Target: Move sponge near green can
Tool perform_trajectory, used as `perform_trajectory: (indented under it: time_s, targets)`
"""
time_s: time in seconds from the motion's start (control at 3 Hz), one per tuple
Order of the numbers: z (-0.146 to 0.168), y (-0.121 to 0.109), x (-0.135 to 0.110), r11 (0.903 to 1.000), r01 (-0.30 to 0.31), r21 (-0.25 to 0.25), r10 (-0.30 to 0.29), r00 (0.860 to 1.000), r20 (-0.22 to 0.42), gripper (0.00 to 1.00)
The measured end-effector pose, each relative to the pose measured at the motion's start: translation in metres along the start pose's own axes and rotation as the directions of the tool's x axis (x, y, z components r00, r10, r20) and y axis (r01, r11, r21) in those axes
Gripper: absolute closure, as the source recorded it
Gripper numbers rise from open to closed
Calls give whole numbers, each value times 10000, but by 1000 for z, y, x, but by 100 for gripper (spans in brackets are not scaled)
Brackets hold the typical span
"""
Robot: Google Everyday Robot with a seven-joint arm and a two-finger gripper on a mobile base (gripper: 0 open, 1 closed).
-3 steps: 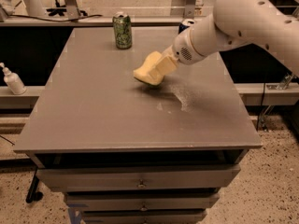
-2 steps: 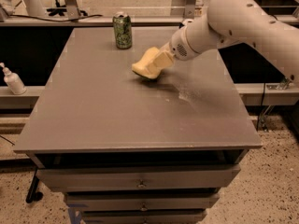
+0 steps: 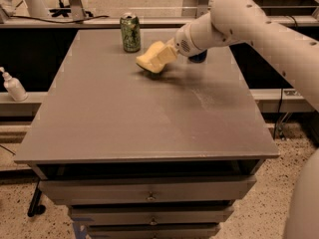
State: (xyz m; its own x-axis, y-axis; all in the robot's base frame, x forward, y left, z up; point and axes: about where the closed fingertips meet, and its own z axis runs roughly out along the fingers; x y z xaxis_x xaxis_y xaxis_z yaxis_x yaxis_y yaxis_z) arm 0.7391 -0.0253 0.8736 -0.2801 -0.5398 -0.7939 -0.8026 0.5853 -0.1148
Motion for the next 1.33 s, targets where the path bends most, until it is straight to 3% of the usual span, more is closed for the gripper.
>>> perform_trajectory:
  time_s: [1.0,1.33]
  targets:
    - [55,-2,-33,9995,-103,-315,125,9976,685,100]
    - [60,-4,-36,9996,-56,-280,77,9972,743,83]
